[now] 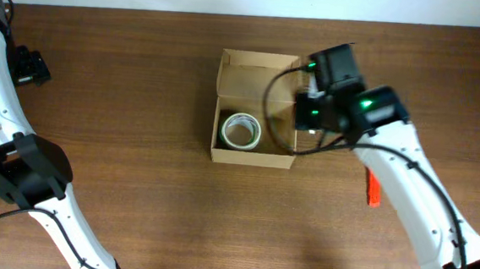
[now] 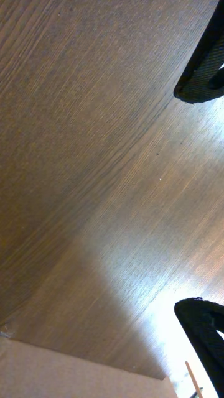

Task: Pack container
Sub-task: 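Carry the correction tape with the right gripper over the box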

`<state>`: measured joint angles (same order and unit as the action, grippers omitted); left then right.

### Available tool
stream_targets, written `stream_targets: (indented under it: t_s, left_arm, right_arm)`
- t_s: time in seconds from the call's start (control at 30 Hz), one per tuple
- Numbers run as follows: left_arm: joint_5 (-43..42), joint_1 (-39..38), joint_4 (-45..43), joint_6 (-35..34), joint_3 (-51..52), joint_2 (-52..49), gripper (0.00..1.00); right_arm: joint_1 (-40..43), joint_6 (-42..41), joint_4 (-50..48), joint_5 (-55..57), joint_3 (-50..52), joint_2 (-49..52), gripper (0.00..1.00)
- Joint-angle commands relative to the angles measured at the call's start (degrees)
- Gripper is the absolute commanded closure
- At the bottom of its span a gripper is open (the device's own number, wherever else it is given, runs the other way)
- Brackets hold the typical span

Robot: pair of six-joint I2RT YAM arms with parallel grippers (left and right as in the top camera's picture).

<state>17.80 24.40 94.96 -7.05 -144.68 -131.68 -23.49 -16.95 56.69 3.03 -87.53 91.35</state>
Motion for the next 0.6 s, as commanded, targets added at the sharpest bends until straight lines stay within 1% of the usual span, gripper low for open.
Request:
stream_targets:
  t_s: [0.0, 0.07, 0.3, 0.57]
  left_arm:
    - [0.4, 0.2, 0.0, 0.7, 0.3, 0.8, 0.00]
    - [0.4, 0.2, 0.0, 0.7, 0.3, 0.8, 0.00]
    - [0.4, 0.2, 0.0, 0.7, 0.3, 0.8, 0.00]
    - [0.4, 0.2, 0.0, 0.7, 0.3, 0.8, 0.00]
  right_arm:
    - [-3.1, -4.6, -1.2, 1.7, -1.4, 1.8, 0.96]
    - [-3.9, -8.7, -1.0, 3.7, -1.4, 3.6, 0.96]
    - [-3.9, -17.2, 1.4, 3.2, -1.4, 8.4, 0.96]
    - [-4.0, -18.6, 1.0, 2.0, -1.4, 10.3, 0.96]
